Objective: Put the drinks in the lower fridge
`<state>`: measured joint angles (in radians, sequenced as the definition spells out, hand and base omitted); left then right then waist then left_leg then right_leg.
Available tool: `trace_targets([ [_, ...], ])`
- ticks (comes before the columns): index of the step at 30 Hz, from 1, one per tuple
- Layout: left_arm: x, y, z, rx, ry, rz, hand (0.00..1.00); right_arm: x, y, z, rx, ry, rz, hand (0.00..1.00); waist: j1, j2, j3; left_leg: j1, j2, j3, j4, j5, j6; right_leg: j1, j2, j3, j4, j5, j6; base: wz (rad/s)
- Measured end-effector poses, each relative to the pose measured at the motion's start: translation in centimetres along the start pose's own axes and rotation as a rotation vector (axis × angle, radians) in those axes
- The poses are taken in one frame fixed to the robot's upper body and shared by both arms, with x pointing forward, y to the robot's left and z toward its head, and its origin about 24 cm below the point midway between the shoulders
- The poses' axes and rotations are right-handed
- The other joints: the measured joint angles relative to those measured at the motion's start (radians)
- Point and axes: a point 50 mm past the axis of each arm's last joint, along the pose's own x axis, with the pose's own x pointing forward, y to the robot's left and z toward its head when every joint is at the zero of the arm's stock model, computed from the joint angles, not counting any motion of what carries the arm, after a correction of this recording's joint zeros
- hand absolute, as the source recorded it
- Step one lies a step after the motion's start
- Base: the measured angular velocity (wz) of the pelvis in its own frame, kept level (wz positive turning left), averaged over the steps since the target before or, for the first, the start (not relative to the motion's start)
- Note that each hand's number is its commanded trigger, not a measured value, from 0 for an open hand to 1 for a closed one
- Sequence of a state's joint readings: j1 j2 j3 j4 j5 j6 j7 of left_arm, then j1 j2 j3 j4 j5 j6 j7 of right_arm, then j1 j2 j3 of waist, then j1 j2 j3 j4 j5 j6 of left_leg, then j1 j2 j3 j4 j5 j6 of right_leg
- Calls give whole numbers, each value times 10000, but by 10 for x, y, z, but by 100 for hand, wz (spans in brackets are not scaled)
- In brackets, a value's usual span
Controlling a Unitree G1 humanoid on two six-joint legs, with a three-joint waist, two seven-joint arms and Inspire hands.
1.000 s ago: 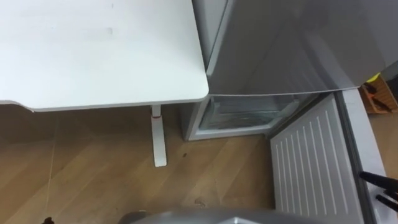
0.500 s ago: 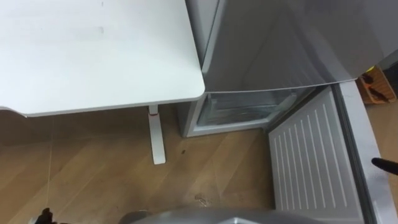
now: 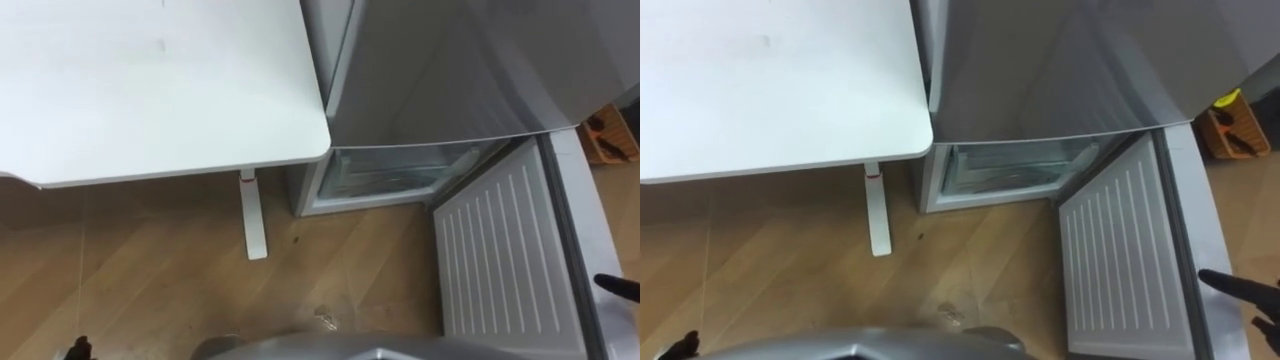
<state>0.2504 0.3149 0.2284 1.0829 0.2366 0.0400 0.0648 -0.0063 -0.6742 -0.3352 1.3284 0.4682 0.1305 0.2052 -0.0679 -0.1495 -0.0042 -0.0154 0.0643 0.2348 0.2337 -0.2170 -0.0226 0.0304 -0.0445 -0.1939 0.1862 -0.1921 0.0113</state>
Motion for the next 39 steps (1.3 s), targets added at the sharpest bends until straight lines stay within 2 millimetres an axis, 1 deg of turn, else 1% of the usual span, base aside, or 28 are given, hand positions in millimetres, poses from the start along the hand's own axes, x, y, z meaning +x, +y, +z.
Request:
trace_targets([
  [1, 0, 0, 0, 9, 19, -16, 0, 0, 0, 0, -6, 16, -15, 0, 22, 9, -7, -37, 1, -5, 9, 0, 0, -34, 0, 2, 5, 0, 0, 0],
  [2, 0, 1, 1, 10, 2, -49, 0, 0, 0, 0, 2, 14, -15, 0, 8, 56, -31, -144, 8, -22, 48, 0, 0, -128, 2, 3, 12, 7, -11, 0],
  [5, 1, 3, 4, 80, -61, -73, 0, 0, 0, -1, 79, 81, -54, 0, -19, 97, -11, -316, 48, -29, 210, 0, 1, -166, 21, -27, 4, 23, -32, 3],
  [7, 1, 4, 4, 59, -74, -96, 0, 0, -1, -4, 125, 174, -114, 0, -21, 155, -27, -415, 89, -31, 257, -4, -2, -266, 52, -32, 4, 35, -50, 0],
  [8, 1, 5, 6, 13, -96, -160, 0, 0, -1, -4, 170, 226, -140, 0, -22, 151, -19, -470, 117, -44, 283, -2, -6, -302, 77, -25, 3, 55, -83, 0],
  [9, 2, 5, 6, 9, -95, -196, 0, 0, -2, -5, 173, 251, -158, 0, -34, 219, 5, -516, 133, -63, 313, -1, -9, -313, 91, -28, 2, 61, -93, 3],
  [10, 2, 5, 8, -7, -98, -255, 0, 0, -3, -6, 163, 277, -188, 0, -78, 235, -12, -625, 157, -142, 396, -6, -17, -355, 112, -57, 4, 68, -105, 7],
  [11, 2, 5, 9, -11, -105, -322, 0, -1, -4, -8, 189, 314, -233, 0, -91, 302, -15, -669, 169, -177, 398, -3, -28, -426, 125, -71, 14, 76, -119, 6],
  [12, 2, 5, 9, -11, -105, -345, 0, -1, -5, -8, 197, 332, -251, 0, -91, 320, -19, -679, 175, -178, 400, 1, -34, -431, 133, -70, 15, 83, -130, 0],
  [14, 2, 4, 10, -17, -119, -384, 0, -2, -10, -14, 190, 500, -419, 0, -105, 453, -6, -671, 198, -179, 402, 9, -49, -429, 153, -66, 11, 97, -154, 0],
  [16, 2, 5, 10, -29, -126, -381, 0, -3, -13, -18, 278, 545, -618, 0, -98, 481, 28, -669, 215, -177, 385, 12, -57, -421, 166, -69, 13, 99, -157, 0],
  [18, 2, 5, 10, -48, -130, -363, 0, -3, -15, -21, 505, 568, -778, 0, -88, 556, 38, -663, 237, -166, 363, 23, -86, -427, 190, -71, 4, 103, -166, 0],
  [20, 2, 6, 10, -49, -132, -358, 0, -4, -17, -28, 664, 729, -899, 0, -91, 560, 36, -621, 244, -153, 359, 53, -125, -416, 202, -61, -18, 108, -182, -2],
  [22, 3, 5, 11, -21, -153, -373, 0, -3, -14, -36, 920, 809, -870, 0, -61, 531, 42, -626, 264, -148, 378, 64, -143, -416, 219, -63, -25, 96, -204, 0],
  [24, 3, 5, 14, -7, -218, -378, 0, -2, -8, -47, 1082, 850, -775, 0, -29, 527, 41, -680, 274, -189, 419, 68, -150, -425, 227, -121, -44, 82, -227, 9],
  [25, 3, 4, 17, 28, -293, -393, 0, -2, -4, -53, 1201, 875, -678, 0, -46, 547, 19, -809, 272, -273, 516, 69, -152, -431, 224, -255, -97, 81, -230, 25],
  [26, 4, 3, 21, 102, -386, -427, 0, -3, -3, -62, 1263, 1070, -617, 0, -86, 496, 20, -936, 262, -414, 608, 68, -151, -432, 232, -335, -171, 81, -231, 29],
  [28, 4, 1, 26, 181, -535, -495, 0, -3, 3, -71, 1233, 1295, -414, 0, -50, 469, 27, -1039, 260, -491, 685, 66, -150, -460, 244, -357, -178, 83, -234, 15],
  [29, 4, -2, 28, 443, -615, -615, 0, -2, 9, -76, 1110, 1370, -214, 0, -12, 495, 26, -1042, 259, -497, 686, 64, -150, -466, 249, -356, -183, 83, -235, 0],
  [30, 4, -4, 28, 614, -648, -685, 0, -2, 13, -77, 963, 1380, -73, 0, 4, 521, 23, -1044, 267, -489, 692, 61, -150, -472, 255, -354, -177, 84, -236, -4],
  [32, 3, -12, 31, 1132, -833, -926, 0, -1, 25, -83, 505, 1454, 591, 0, 69, 663, 20, -1032, 282, -455, 670, 52, -157, -486, 261, -354, -181, 88, -243, -5],
  [33, 3, -14, 32, 1140, -874, -980, 0, -1, 28, -84, 365, 1522, 763, 0, 116, 714, 23, -1013, 282, -444, 653, 52, -157, -486, 259, -335, -175, 89, -245, -10],
  [35, 2, -21, 39, 984, -1060, -1150, 0, 0, 40, -90, 100, 1632, 1517, 0, 329, 921, 31, -885, 275, -394, 559, 58, -161, -461, 247, -279, -144, 91, -249, -11],
  [36, 2, -23, 39, 970, -1071, -1186, 0, 0, 44, -89, 64, 1555, 1876, 0, 393, 952, 56, -840, 280, -351, 546, 59, -161, -451, 241, -272, -136, 91, -249, -12],
  [38, 2, -25, 44, 927, -1246, -1283, 0, 1, 67, -87, -504, 1357, 2884, 0, 492, 984, 73, -808, 277, -339, 536, 65, -168, -455, 214, -293, -138, 61, -278, -6],
  [39, 2, -25, 45, 887, -1294, -1319, 0, 2, 73, -85, -677, 1276, 3137, 0, 491, 980, 73, -808, 274, -340, 543, 65, -168, -454, 203, -299, -128, 43, -278, 3],
])
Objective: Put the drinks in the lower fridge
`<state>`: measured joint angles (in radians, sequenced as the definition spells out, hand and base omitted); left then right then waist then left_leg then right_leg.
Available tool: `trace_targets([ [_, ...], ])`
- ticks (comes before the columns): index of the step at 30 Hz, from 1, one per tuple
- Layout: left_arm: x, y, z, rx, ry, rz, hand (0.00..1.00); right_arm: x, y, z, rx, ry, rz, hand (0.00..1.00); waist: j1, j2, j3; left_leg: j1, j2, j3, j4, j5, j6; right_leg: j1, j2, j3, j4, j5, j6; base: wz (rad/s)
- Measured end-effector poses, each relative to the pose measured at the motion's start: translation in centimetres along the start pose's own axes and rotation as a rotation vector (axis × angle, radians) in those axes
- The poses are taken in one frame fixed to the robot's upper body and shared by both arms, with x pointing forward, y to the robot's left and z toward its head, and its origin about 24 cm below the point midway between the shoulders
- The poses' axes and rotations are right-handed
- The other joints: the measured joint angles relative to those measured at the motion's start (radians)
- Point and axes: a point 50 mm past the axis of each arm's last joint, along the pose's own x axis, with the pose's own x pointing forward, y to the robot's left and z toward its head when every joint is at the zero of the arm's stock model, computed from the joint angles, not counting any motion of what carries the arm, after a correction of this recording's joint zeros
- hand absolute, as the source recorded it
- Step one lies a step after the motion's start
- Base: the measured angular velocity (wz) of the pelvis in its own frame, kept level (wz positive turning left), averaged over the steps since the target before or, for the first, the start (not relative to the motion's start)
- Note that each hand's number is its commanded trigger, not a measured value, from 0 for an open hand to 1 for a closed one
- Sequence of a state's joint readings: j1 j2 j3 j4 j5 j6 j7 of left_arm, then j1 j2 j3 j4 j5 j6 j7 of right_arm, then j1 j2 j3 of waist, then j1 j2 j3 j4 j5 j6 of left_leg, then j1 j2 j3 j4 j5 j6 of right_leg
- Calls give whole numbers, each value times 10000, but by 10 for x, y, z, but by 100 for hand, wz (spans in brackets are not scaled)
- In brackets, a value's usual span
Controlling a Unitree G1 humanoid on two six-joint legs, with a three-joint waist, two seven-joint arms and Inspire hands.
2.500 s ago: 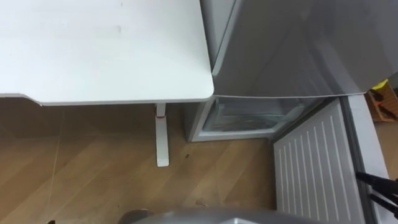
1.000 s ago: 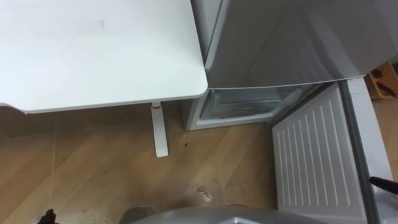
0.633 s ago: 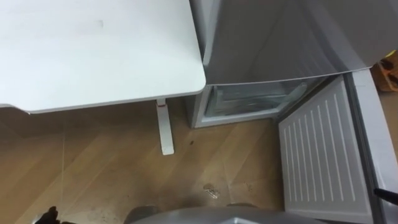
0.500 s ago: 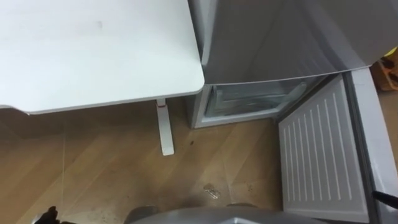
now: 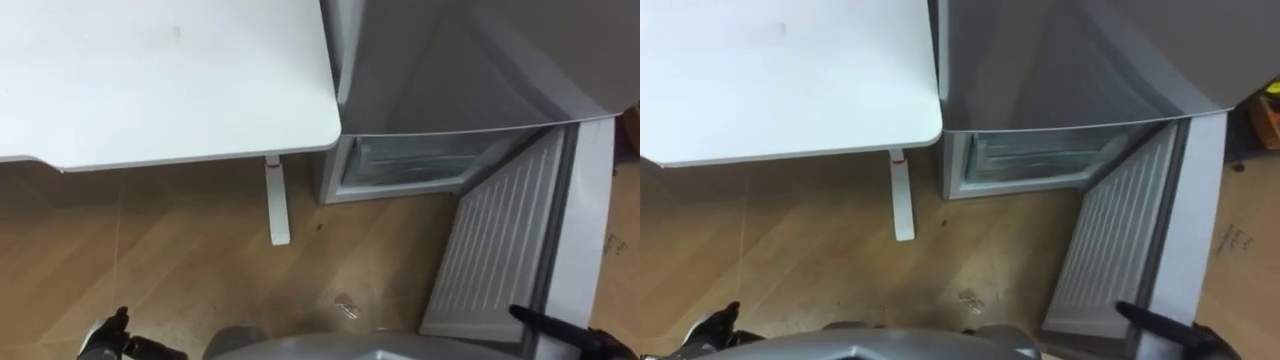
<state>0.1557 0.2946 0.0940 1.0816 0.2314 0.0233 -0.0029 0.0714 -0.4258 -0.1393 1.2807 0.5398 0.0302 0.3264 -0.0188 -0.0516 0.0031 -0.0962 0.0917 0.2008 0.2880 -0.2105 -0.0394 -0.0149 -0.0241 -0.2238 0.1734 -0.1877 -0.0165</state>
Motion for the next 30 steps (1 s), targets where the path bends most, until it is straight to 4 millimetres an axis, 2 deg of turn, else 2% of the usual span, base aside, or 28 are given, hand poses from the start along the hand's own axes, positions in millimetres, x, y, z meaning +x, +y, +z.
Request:
trace_targets([
  [2, 1, -3, 5, 85, -224, -161, 0, 6, 19, 1, -235, -58, 646, 0, 3, -25, 5, 3, -16, -8, 13, 0, 1, 32, -7, -20, -12, -9, 9, 3],
  [4, 0, -7, 5, 332, -303, -308, 0, 9, 29, -3, 91, -119, 826, 0, 7, -76, 10, 5, -19, -25, 35, -1, 4, 57, -5, -10, -35, 7, 23, 0],
  [9, 0, -16, 11, 437, -599, -485, 0, 12, 38, -3, 503, -335, 964, 0, 129, -60, 26, -117, 14, -61, 35, -5, 10, 41, 35, 2, -36, 118, 1, -4],
  [12, 1, -26, 16, 452, -724, -734, 0, 13, 46, -5, 578, -330, 1005, 0, 324, -34, 43, -135, 19, -80, -17, -6, 11, 54, 47, 48, -42, 160, 2, -9],
  [15, 1, -30, 21, 657, -870, -899, 0, 18, 70, 2, 724, -476, 1083, 0, 706, -44, 60, -241, 77, -121, 56, -7, 16, -133, 94, 280, -25, 323, -34, -31],
  [16, 2, -31, 21, 712, -833, -926, 0, 19, 88, 7, 724, -609, 1120, 0, 824, -38, 64, -330, 115, -138, 129, -12, 21, -235, 86, 261, -20, 388, -14, -40],
  [17, 2, -31, 23, 731, -831, -961, 0, 19, 108, 12, 1045, -781, 1064, 0, 944, -2, 104, -451, 146, -126, 163, 6, 37, -361, 73, 108, -20, 441, 77, -32],
  [18, 3, -32, 25, 784, -849, -985, 0, 19, 117, 16, 1286, -904, 1012, 0, 982, 24, 133, -524, 162, -131, 186, 32, 48, -411, 68, -52, -29, 476, 124, -13],
  [20, 4, -34, 31, 1034, -936, -1088, 0, 16, 151, 36, 1697, -1273, 1730, 0, 1120, 180, 439, -595, 166, -193, 188, 175, 76, -446, -101, -555, -18, 542, 147, 6],
  [22, 3, -36, 26, 1055, -810, -1126, 0, 15, 176, 55, 2413, -1563, 2153, 0, 1126, 295, 512, -798, 131, -389, 178, 315, 88, -560, -222, -1001, 19, 549, 132, 25],
  [23, 3, -36, 24, 1087, -722, -1121, 0, 12, 188, 66, 2853, -1804, 2477, 0, 1233, 311, 530, -911, 106, -509, 142, 410, 78, -661, -252, -1165, 90, 581, 158, 30],
  [25, 2, -38, 20, 1198, -496, -1147, 0, 4, 203, 82, 2141, -2392, 3203, 0, 1522, 432, 555, -1023, 51, -650, 57, 548, 46, -747, -280, -1368, 156, 545, 109, 36],
  [27, 1, -41, 14, 1411, -193, -1171, 0, -6, 225, 107, 1730, -3126, 4321, 0, 1555, 505, 515, -986, -57, -906, -224, 793, 8, -719, -304, -1629, 149, 512, 49, 49],
  [28, 0, -43, 9, 1582, 22, -1224, 0, -9, 237, 114, 2161, -2933, 4514, 0, 1615, 514, 496, -930, -96, -1063, -320, 932, -24, -675, -288, -1704, 133, 567, -61, 40],
  [30, -2, -48, 0, 1583, 363, -1377, 0, -7, 237, 108, 2484, -2722, 4727, 0, 1650, 504, 498, -826, -108, -1135, -477, 992, -74, -596, -337, -1761, 131, 511, -107, 20],
])
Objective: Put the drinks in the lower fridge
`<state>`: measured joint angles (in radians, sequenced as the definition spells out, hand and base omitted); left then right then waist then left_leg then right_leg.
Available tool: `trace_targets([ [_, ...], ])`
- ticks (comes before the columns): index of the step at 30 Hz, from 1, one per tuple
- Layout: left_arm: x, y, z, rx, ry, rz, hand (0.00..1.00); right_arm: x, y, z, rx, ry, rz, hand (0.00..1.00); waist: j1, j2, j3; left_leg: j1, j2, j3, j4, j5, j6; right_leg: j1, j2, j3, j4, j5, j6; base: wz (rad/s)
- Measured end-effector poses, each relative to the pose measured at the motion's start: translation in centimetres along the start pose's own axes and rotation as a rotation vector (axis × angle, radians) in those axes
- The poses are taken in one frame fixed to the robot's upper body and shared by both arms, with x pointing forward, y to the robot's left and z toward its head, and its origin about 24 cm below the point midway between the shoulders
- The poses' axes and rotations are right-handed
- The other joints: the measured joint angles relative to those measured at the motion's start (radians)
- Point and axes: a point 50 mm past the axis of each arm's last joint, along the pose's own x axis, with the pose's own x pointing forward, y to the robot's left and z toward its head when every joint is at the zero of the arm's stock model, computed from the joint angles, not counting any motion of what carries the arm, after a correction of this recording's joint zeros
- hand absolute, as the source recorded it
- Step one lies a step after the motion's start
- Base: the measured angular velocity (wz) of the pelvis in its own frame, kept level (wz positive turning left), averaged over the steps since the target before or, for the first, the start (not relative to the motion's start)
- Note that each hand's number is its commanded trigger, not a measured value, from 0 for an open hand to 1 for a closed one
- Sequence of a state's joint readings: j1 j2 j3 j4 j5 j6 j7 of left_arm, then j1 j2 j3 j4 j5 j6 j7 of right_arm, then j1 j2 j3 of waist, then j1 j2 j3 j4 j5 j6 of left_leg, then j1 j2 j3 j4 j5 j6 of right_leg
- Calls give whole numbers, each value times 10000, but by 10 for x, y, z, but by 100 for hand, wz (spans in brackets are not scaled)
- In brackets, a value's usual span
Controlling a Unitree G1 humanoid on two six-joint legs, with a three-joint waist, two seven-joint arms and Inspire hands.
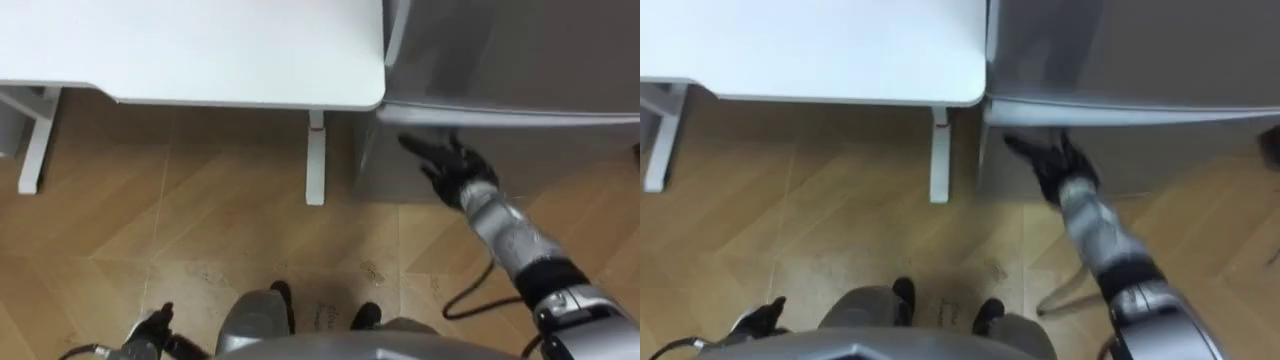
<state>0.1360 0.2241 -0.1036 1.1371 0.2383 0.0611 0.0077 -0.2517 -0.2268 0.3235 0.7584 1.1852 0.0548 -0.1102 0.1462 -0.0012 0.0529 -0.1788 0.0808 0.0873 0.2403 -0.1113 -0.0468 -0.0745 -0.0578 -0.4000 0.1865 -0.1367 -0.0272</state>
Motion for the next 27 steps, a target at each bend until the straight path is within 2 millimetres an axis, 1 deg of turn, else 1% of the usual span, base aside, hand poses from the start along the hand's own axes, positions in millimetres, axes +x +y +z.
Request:
trace_targets([
  [1, -1, -8, -3, -68, 137, -186, 0, 0, 2, 1, 356, 2, 113, 0, 15, 57, -20, -36, 2, 2, -14, 17, -9, -15, -2, 5, 14, -15, -9, -5],
  [2, -1, -11, -2, -34, 104, -347, 0, 0, 5, 1, 641, 12, 214, 0, 26, 86, -35, -77, 10, -18, -14, 21, -20, -54, 3, 5, 49, -53, -14, 0],
  [4, -2, -12, 4, 240, -60, -458, 0, 0, 10, 1, 1036, 36, 371, 0, 48, 81, -40, -186, 13, -90, -2, 45, -56, -211, -18, -23, 243, -149, -60, 3],
  [6, 0, -12, 13, 497, -247, -546, 0, -1, 17, 0, 1406, 115, 573, 0, 152, 107, -57, -183, 25, -66, 12, 75, -81, -313, -59, -39, 420, -191, -115, -4],
  [8, 1, -11, 23, 582, -466, -544, 0, -1, 20, -3, 1748, 179, 687, 0, 225, 187, -108, -156, 39, -63, 60, 86, -91, -312, -61, -23, 525, -215, -148, 0],
  [9, 1, -11, 24, 580, -510, -539, 0, 0, 21, -4, 1791, 182, 700, 0, 243, 214, -126, -158, 44, -65, 78, 86, -91, -312, -58, -21, 534, -216, -149, 0],
  [11, 1, -12, 27, 702, -564, -538, 0, 0, 23, -5, 1876, 163, 741, 0, 253, 340, -208, -165, 53, -63, 107, 90, -94, -312, -60, -24, 568, -223, -153, 0],
  [13, 1, -11, 28, 984, -562, -467, 0, 0, 24, -6, 1905, 152, 775, 0, 266, 381, -239, -142, 49, -64, 97, 120, -97, -323, -80, -23, 651, -271, -152, 2],
  [15, 0, -11, 29, 1036, -566, -431, 0, 0, 26, -7, 1842, 174, 827, 0, 333, 372, -251, -68, 46, -63, 73, 138, -115, -334, -88, 6, 735, -346, -159, 0],
  [17, 0, -10, 31, 1103, -679, -370, 0, -1, 26, -9, 1636, 237, 933, 0, 348, 312, -324, -2, 50, -70, -29, 216, -137, -332, -92, -22, 701, -355, -191, 0],
  [18, 0, -10, 31, 1115, -683, -371, 0, -1, 27, -9, 1623, 248, 958, 0, 349, 299, -332, 1, 56, -70, -30, 224, -143, -331, -86, -24, 700, -347, -206, 0],
  [20, 0, -11, 27, 1108, -604, -407, 0, -1, 28, -11, 1210, 293, 1158, 0, 357, 242, -367, 24, 73, -62, -57, 252, -158, -323, -73, -88, 671, -312, -257, -2],
  [21, 0, -12, 27, 1098, -587, -415, 0, -1, 27, -12, 907, 303, 1186, 0, 364, 228, -372, 57, 76, -49, -74, 254, -161, -305, -69, -81, 660, -305, -263, -5],
  [24, 0, -12, 26, 923, -574, -443, 0, -1, 16, -14, -466, 360, 1354, 0, 309, 179, -377, 231, 69, -56, -96, 254, -162, -115, -39, 17, 603, -317, -242, 3],
  [25, -1, -12, 26, 897, -618, -440, 0, -2, 11, -15, -1165, 407, 1596, 0, 226, 146, -394, 268, 69, -65, -102, 254, -162, -31, -26, -10, 514, -318, -239, 14],
  [26, -2, -13, 22, 736, -590, -483, 0, -4, 6, -17, -1877, 436, 1893, 0, 67, 108, -409, 323, 61, -85, -99, 254, -162, 123, -37, -117, 442, -324, -218, 20],
  [27, -2, -14, 19, 707, -551, -493, 0, -6, 4, -18, -2216, 456, 2018, 0, -27, 81, -423, 353, 48, -84, -94, 257, -157, 223, -39, -175, 387, -335, -199, 28],
])
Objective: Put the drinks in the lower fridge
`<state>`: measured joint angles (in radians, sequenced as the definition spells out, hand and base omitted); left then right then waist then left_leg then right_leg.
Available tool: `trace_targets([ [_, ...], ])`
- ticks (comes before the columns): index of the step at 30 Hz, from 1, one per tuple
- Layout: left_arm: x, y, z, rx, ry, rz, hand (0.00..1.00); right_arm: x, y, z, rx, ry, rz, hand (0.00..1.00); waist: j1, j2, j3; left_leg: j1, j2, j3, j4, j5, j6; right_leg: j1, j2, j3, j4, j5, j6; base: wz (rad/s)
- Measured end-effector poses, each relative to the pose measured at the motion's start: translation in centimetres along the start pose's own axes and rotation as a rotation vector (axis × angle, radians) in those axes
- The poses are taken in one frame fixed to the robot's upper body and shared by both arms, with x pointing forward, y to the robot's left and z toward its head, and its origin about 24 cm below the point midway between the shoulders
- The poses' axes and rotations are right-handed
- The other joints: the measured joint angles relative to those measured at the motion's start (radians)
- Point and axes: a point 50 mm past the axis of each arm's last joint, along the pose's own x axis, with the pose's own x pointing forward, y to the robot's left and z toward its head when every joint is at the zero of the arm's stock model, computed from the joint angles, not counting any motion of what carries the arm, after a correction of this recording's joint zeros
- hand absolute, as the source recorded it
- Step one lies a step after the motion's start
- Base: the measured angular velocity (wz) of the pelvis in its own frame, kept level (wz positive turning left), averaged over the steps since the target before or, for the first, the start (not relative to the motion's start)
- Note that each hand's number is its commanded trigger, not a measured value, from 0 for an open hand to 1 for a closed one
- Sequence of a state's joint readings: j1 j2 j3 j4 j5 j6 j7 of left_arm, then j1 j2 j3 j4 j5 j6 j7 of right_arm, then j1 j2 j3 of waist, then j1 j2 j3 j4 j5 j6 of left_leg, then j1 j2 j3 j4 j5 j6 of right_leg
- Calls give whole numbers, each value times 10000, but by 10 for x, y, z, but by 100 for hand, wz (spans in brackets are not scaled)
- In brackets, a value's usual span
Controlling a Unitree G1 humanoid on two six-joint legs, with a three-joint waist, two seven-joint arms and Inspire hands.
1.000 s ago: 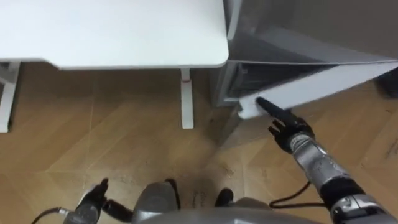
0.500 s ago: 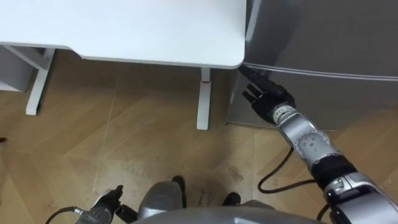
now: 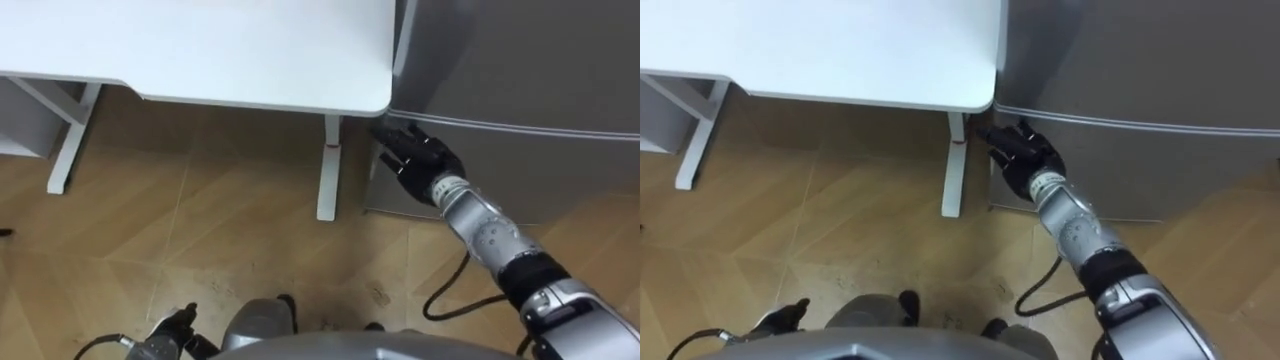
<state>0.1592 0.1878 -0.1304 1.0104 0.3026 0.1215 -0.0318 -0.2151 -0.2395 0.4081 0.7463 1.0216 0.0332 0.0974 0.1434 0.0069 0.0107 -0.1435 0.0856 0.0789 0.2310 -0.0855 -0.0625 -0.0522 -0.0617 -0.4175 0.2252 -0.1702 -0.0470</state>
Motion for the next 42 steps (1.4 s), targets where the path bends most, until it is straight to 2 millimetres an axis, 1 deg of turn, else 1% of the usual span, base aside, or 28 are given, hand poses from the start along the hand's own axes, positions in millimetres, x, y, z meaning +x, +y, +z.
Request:
trace_targets([
  [1, -1, -1, -6, -121, 87, -28, 0, -3, -4, -5, -537, 176, 210, 0, -135, -102, -50, 102, -33, 5, -4, 11, 17, 152, -15, -55, -72, -32, 53, 24],
  [3, -2, -3, -11, -274, 204, -79, 0, -8, -19, -19, -1233, 702, 91, 0, -250, -292, -107, 403, -89, 10, -43, 8, 17, 482, -31, -102, -263, -73, 127, 21],
  [4, -3, -4, -16, -416, 215, -69, 0, -15, -32, -33, -1784, 1289, -188, 0, -273, -349, -162, 536, -144, 18, -63, -14, 43, 749, -56, -260, -386, -121, 205, 33],
  [5, -4, -3, -19, -455, 207, 31, 0, -24, -47, -47, -2186, 1897, -568, 0, -299, -456, -217, 576, -168, 17, -58, -70, 86, 860, -80, -394, -401, -175, 249, 38],
  [6, -4, -1, -20, -444, 193, 150, 0, -35, -62, -60, -2433, 2459, -1023, 0, -302, -537, -218, 607, -185, 13, -55, -129, 100, 924, -96, -476, -403, -219, 281, 24],
  [7, -5, -1, -21, -448, 195, 194, 0, -40, -69, -66, -2563, 2764, -1279, 0, -300, -549, -214, 631, -201, 12, -55, -149, 112, 960, -108, -485, -405, -220, 281, 13],
  [8, -6, -3, -26, -457, 288, 163, 0, -53, -83, -79, -2681, 3324, -1800, 0, -327, -529, -197, 682, -230, 11, -22, -205, 128, 1060, -123, -509, -438, -234, 310, 4],
  [9, -6, -4, -27, -463, 324, 141, 0, -59, -89, -85, -2704, 3595, -2042, 0, -344, -515, -193, 693, -243, 10, -8, -236, 138, 1080, -128, -509, -431, -249, 333, 0],
  [10, -6, -4, -28, -466, 348, 159, 0, -70, -99, -96, -2739, 4098, -2448, 0, -388, -495, -173, 690, -259, 9, -11, -259, 150, 1080, -151, -513, -437, -256, 348, 0],
  [11, -6, -4, -28, -531, 335, 234, 0, -81, -107, -106, -2989, 4639, -2746, 0, -421, -486, -138, 695, -276, 4, -38, -264, 155, 1104, -170, -518, -425, -265, 364, 0],
  [12, -6, -4, -28, -583, 353, 293, 0, -85, -110, -110, -3204, 4921, -2831, 0, -424, -479, -133, 694, -286, 4, -61, -264, 156, 1134, -182, -518, -411, -273, 377, 0],
  [13, -6, -3, -28, -660, 347, 395, 0, -92, -114, -116, -3582, 5368, -2901, 0, -512, -449, -58, 693, -294, 5, -85, -266, 158, 1166, -190, -520, -413, -281, 390, 0],
  [15, -6, -4, -30, -710, 430, 411, 0, -98, -117, -124, -3875, 5860, -2962, 0, -577, -418, -6, 699, -293, 10, -93, -273, 160, 1173, -186, -512, -436, -287, 398, 0],
  [16, -6, -3, -28, -749, 383, 437, 0, -102, -119, -129, -3987, 6155, -3032, 0, -575, -414, 1, 700, -294, 6, -110, -279, 157, 1178, -176, -518, -467, -288, 400, 0],
  [19, -6, -5, -30, -911, 505, 377, 0, -106, -121, -131, -3899, 6231, -3256, 0, -567, -399, -8, 841, -307, 15, -206, -303, 152, 1240, -160, -523, -562, -284, 414, 0],
  [21, -6, -8, -34, -1074, 779, 244, 0, -107, -120, -134, -3812, 6322, -3352, 0, -566, -456, -31, 892, -326, 12, -246, -306, 146, 1339, -163, -549, -592, -295, 431, 3],
  [25, -9, -16, -43, -1363, 1240, -80, 0, -113, -122, -141, -3352, 6537, -3663, 0, -578, -502, -35, 996, -382, 0, -252, -306, 146, 1494, -139, -547, -634, -320, 470, 4],
  [28, -10, -17, -51, -1603, 1559, -178, 0, -117, -123, -145, -2955, 6640, -3853, 0, -585, -533, -49, 1030, -434, -5, -252, -316, 158, 1554, -223, -613, -746, -408, 521, 10],
  [32, -10, -18, -50, -1640, 1587, -231, 0, -117, -123, -146, -2896, 6659, -3874, 0, -583, -466, -40, 1024, -457, 7, -249, -351, 165, 1574, -233, -692, -763, -428, 542, 5],
  [38, -9, -18, -47, -1631, 1524, -229, 0, -118, -123, -146, -2893, 6679, -3922, 0, -589, -392, -70, 1016, -458, 8, -236, -472, 176, 1615, -224, -716, -752, -441, 574, 0],
  [42, -9, -19, -49, -1618, 1656, -274, 0, -118, -124, -146, -2927, 6675, -3981, 0, -604, -342, -73, 1019, -497, 6, -243, -477, 181, 1718, -225, -722, -762, -451, 604, 0],
])
